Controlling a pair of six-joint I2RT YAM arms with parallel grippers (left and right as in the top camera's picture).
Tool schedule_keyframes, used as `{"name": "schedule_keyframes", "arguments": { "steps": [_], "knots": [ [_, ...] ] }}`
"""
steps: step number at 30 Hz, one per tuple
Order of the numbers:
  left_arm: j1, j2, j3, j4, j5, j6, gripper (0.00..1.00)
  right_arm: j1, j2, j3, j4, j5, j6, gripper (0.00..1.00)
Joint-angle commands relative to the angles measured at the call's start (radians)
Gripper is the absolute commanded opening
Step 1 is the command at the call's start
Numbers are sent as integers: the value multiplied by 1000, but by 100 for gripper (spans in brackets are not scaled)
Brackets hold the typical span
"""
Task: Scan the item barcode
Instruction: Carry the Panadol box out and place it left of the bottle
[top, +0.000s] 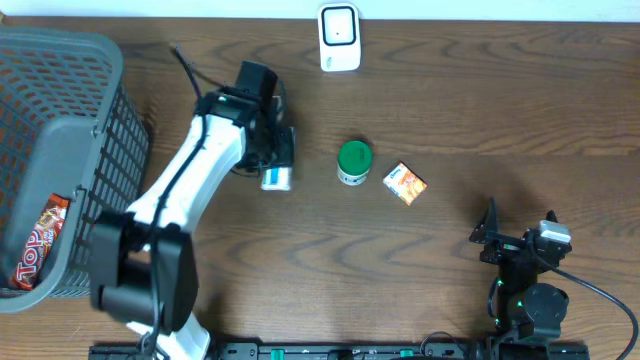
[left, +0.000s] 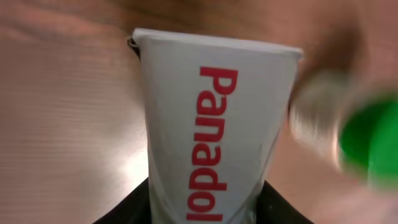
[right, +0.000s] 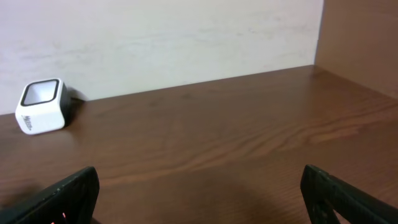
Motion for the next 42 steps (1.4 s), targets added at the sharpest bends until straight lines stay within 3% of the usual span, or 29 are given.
{"name": "schedule_keyframes", "arguments": {
  "steps": [1, 2, 7, 10, 11, 12, 14, 15, 22, 26, 28, 30, 31, 32, 34, 37, 42],
  "knots": [
    [-36, 69, -39, 82, -54, -605, 41, 3, -4, -2, -3, 2, -6, 99],
    [-61, 92, -55, 111, -108, -771, 49, 3, -4, -2, -3, 2, -6, 99],
    [-161, 180, -64, 115, -266, -1237, 50, 3, -4, -2, -3, 2, -6, 99],
    [-197, 208, -64, 142, -269, -1384, 53, 3, -4, -2, -3, 2, -6, 99],
    [-205, 209, -64, 152, -269, -1396, 61, 3, -4, -2, -3, 2, -6, 99],
    [-213, 209, -64, 168, -274, -1395, 80, 3, -4, -2, -3, 2, -6, 99],
    [-217, 197, -64, 174, -272, -1395, 95, 3, -4, -2, -3, 2, -6, 99],
    [-217, 190, -64, 173, -272, -1394, 94, 3, -4, -2, -3, 2, -6, 99],
    [-217, -76, -63, 155, -418, -1261, 96, 3, -4, -2, -3, 2, -6, 99],
    [-214, -353, -59, 170, -460, -1065, 96, 3, -4, -2, -3, 2, -6, 99],
    [-214, -507, -48, 198, -592, -842, 96, 3, -4, -2, -3, 2, -6, 99],
    [-214, -620, -48, 266, -735, -523, 96, 3, -4, -2, -3, 2, -6, 99],
    [-214, -670, -48, 298, -803, -331, 97, 3, -4, -2, -3, 2, -6, 99],
    [-207, -752, -48, 327, -925, -21, 97, 3, -4, -2, -3, 2, -6, 99],
    [-168, -832, -48, 327, -1081, 124, 100, 3, -4, -2, -3, 2, -6, 99],
    [-6, -934, -48, 315, -1197, 123, 98, 3, -4, -2, -3, 2, -6, 99],
    [316, -983, -48, 181, -1180, -113, 98, 3, -4, -2, -3, 2, -6, 99]
  ]
}}
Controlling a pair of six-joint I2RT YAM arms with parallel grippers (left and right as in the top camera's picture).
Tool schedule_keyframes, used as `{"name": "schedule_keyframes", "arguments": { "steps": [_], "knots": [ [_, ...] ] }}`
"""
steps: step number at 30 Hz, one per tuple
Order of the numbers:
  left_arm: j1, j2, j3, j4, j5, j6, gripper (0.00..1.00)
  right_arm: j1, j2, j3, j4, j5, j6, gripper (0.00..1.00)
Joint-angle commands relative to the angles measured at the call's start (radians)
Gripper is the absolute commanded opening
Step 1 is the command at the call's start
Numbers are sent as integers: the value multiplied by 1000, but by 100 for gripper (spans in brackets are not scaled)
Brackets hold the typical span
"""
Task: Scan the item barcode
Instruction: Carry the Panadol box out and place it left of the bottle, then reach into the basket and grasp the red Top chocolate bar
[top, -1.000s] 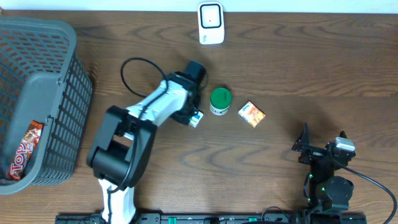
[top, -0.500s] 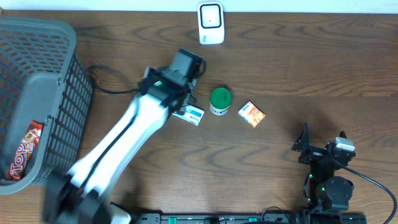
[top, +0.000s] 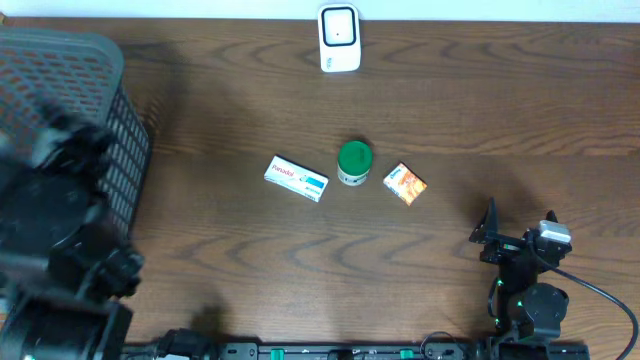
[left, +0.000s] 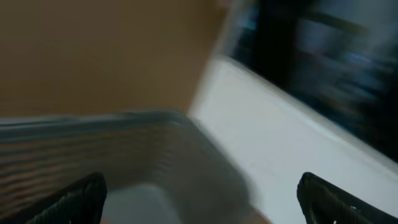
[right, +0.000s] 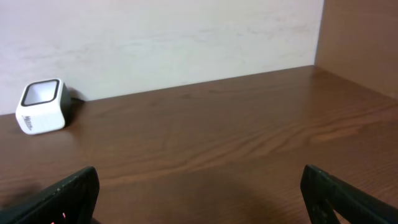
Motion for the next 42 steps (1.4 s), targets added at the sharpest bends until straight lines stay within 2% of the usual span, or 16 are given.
{"name": "schedule_keyframes", "arguments": {
  "steps": [1, 2, 6, 8, 10, 12, 15, 18, 22, 25, 33, 38, 42],
  "knots": [
    [200, 16, -1, -87, -31, -97, 98, 3, -4, -2, -3, 2, -6, 99],
    [296, 41, -1, -137, 45, -124, 98, 3, -4, -2, -3, 2, -6, 99],
    [498, 136, -1, -232, 214, -204, 98, 3, -4, -2, -3, 2, -6, 99],
    [655, 243, -1, -321, 346, -327, 98, 3, -4, -2, -3, 2, -6, 99],
    [733, 314, -1, -362, 448, -394, 98, 3, -4, -2, -3, 2, -6, 99],
    [790, 391, -1, -373, 559, -409, 98, 3, -4, -2, -3, 2, -6, 99],
    [826, 510, -1, -367, 649, -409, 98, 3, -4, -2, -3, 2, -6, 99],
    [828, 604, -1, -363, 647, -413, 98, 3, -4, -2, -3, 2, -6, 99],
    [828, 766, -1, -364, 647, -576, 98, 3, -4, -2, -3, 2, -6, 99],
    [828, 834, -1, -355, 647, -652, 98, 3, -4, -2, -3, 2, -6, 99],
    [828, 974, -2, -249, 646, -666, 98, 3, -4, -2, -3, 2, -6, 99],
    [847, 1052, -2, -241, 646, -775, 98, 3, -4, -2, -3, 2, -6, 99],
    [861, 1102, -2, -216, 646, -792, 98, 3, -4, -2, -3, 2, -6, 99]
  ]
}}
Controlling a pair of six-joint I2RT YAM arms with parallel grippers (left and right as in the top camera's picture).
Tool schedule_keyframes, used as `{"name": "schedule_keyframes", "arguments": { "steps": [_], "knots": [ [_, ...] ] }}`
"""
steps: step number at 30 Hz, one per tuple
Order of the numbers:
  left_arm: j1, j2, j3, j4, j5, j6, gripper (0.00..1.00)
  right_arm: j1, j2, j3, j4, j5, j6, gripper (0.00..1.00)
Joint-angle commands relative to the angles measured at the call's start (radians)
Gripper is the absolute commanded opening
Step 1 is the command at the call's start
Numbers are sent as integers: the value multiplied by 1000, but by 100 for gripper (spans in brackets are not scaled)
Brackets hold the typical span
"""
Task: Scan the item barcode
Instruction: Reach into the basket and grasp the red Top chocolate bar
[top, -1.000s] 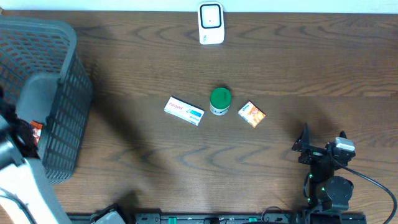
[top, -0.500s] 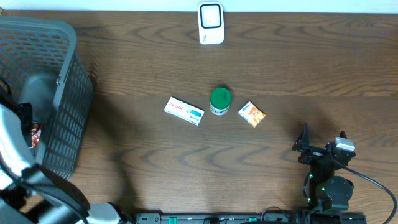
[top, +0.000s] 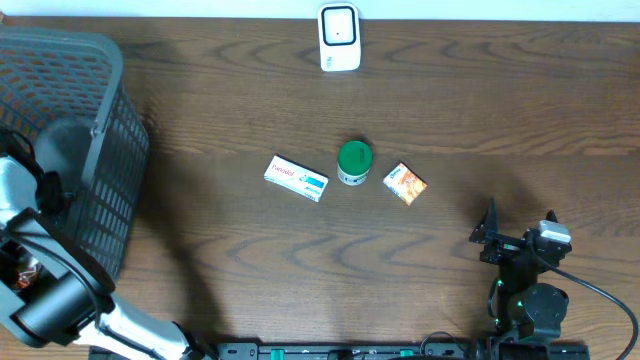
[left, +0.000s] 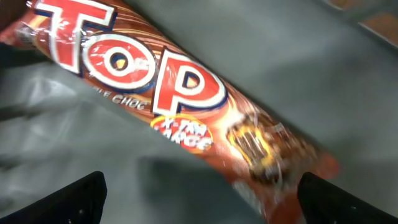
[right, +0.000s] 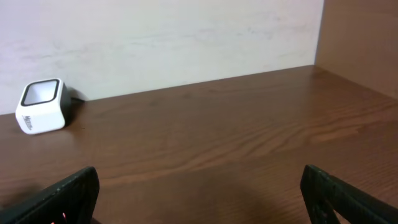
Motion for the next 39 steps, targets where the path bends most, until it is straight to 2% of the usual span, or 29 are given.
{"name": "schedule_keyframes", "arguments": {
  "steps": [1, 10, 13, 18, 23, 27, 35, 36, 37, 38, 39],
  "knots": [
    [19, 51, 0, 9, -9, -62, 98, 3, -4, -2, -3, 2, -6, 99],
    [36, 135, 0, 48, -9, -80, 99, 3, -4, -2, -3, 2, -6, 99],
    [48, 135, 0, 59, -9, -80, 90, 3, -4, -2, -3, 2, -6, 99],
    [85, 135, 0, 35, -9, -76, 98, 3, -4, -2, -3, 2, -6, 99],
    [103, 135, 0, 48, -2, -75, 98, 3, -4, -2, -3, 2, -6, 99],
    [101, 134, 0, 121, 47, 72, 98, 3, -4, -2, -3, 2, -6, 99],
    [108, 133, 0, 122, -9, 78, 98, 3, -4, -2, -3, 2, -6, 99],
    [109, 133, 0, 121, -29, 78, 96, 3, -4, -2, -3, 2, -6, 99],
    [111, 133, 0, 121, -51, 79, 89, 3, -4, -2, -3, 2, -6, 99],
    [113, 133, 0, 121, -66, 79, 75, 3, -4, -2, -3, 2, -6, 99],
    [122, 133, 0, 113, -103, 79, 50, 3, -4, -2, -3, 2, -6, 99]
  ]
}}
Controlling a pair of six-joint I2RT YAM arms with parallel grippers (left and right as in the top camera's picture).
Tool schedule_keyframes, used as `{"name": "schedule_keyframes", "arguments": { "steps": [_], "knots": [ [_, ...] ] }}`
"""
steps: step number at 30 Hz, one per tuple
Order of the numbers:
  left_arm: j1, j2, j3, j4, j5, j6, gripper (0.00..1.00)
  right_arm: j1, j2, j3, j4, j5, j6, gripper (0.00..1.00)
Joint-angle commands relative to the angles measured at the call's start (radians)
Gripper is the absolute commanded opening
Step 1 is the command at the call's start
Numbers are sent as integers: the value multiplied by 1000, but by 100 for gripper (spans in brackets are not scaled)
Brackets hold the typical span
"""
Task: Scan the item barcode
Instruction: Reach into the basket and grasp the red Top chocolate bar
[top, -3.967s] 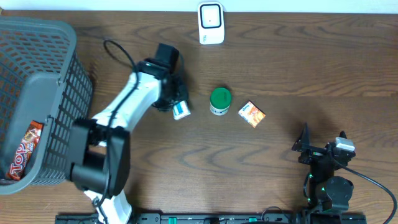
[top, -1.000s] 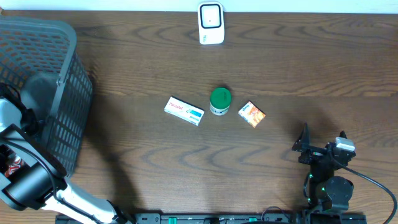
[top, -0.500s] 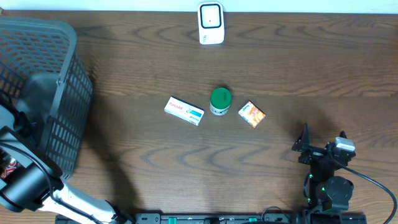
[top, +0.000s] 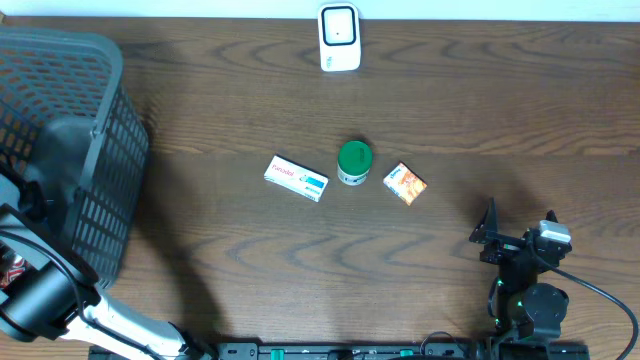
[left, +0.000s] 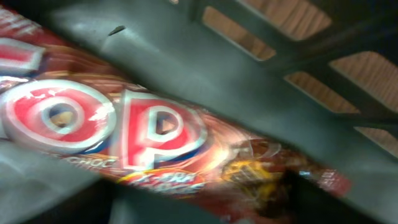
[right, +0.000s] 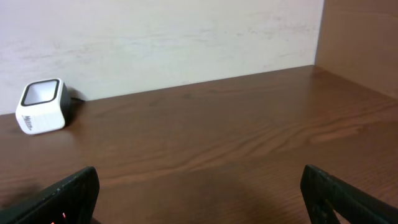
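The Top chocolate bar (left: 143, 137), in a red and brown wrapper, lies on the floor of the grey basket (top: 70, 70) at the table's left end. My left gripper (left: 199, 208) is down inside the basket, just over the bar. It is open, with a dark finger on each side of the wrapper's right half. In the overhead view only a sliver of the bar (top: 10, 268) shows beside my left arm (top: 45, 295). The white scanner (top: 339, 38) stands at the back edge. My right gripper (right: 199, 190) rests open at the front right and holds nothing.
A white Panadol box (top: 296, 178), a green-lidded jar (top: 354, 161) and a small orange box (top: 405, 184) lie in a row mid-table. The basket's slotted wall (left: 323, 56) rises right behind the bar. The scanner (right: 41, 106) is far to the right gripper's left.
My left gripper has come down closer to the Top bar, which now fills the wrist view with the fingers on either side of it. The right arm is unchanged.
My left gripper was at the Panadol box beside the green jar. Then the box lay free on the table and the arm was over the basket. Then the open gripper hung above the Top bar, and now it sits low around it.
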Motion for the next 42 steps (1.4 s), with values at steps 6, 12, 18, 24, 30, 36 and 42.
{"name": "schedule_keyframes", "arguments": {
  "steps": [6, 12, 18, 24, 30, 36, 42],
  "knots": [
    [50, 53, -23, -33, -141, 79, 8, 3, -4, -2, -3, 2, -6, 99],
    [19, 51, -22, -39, 2, 212, 7, 3, -4, -2, -3, 2, -6, 99],
    [-98, 43, -22, -21, 259, 343, 7, 3, -4, -2, -3, 2, -6, 99],
    [-257, -24, -21, 18, 332, 422, 7, 3, -4, -2, -3, 2, -6, 99],
    [-359, -311, 24, 30, 307, 422, 7, 3, -4, -2, -3, 2, -6, 99],
    [-399, -665, 25, 30, 164, 422, 7, 3, -4, -2, -3, 2, -6, 99],
    [-515, -858, 23, 11, 395, 491, 7, 3, -4, -2, -3, 2, -6, 99]
  ]
}}
